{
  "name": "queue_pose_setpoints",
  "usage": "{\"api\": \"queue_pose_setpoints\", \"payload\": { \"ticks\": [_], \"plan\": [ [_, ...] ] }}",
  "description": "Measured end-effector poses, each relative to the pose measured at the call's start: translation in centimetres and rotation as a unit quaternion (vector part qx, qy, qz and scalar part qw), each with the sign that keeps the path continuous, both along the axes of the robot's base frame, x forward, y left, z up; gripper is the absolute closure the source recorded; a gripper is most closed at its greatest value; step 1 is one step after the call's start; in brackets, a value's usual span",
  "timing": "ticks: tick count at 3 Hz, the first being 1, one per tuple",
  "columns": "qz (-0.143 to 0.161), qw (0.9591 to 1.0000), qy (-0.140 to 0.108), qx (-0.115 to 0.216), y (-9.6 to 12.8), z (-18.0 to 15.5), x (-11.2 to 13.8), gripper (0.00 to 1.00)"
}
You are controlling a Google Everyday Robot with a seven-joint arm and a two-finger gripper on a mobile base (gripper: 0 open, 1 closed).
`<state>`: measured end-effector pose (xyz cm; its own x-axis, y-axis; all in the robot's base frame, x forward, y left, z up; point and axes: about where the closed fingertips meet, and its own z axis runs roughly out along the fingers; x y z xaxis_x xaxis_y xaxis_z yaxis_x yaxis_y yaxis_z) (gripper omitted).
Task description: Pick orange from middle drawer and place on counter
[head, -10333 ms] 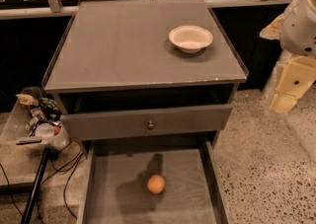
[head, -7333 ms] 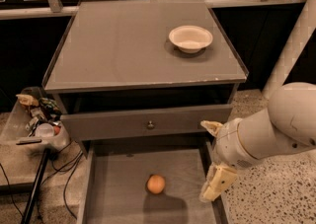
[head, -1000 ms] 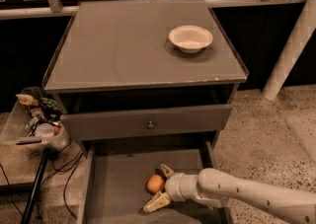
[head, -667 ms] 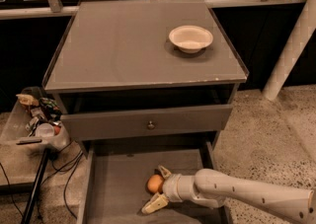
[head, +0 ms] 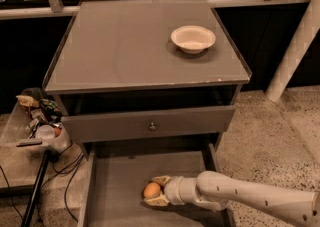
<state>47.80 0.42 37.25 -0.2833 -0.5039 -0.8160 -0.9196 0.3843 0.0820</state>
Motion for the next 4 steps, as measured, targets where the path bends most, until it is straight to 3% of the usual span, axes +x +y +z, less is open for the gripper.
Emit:
{"api": "queue_pose_setpoints", "payload": {
  "ticks": [2, 3, 4],
  "plan": [
    [0.0, 1.0, 0.0, 0.0, 0.0, 0.0, 0.0, 0.89],
    [0.002, 1.0, 0.002, -0.003, 0.2, 0.8, 0.0, 1.0],
    [0.007, 0.9999, -0.007, -0.008, -0.2, 3.3, 0.2, 1.0]
  ]
}}
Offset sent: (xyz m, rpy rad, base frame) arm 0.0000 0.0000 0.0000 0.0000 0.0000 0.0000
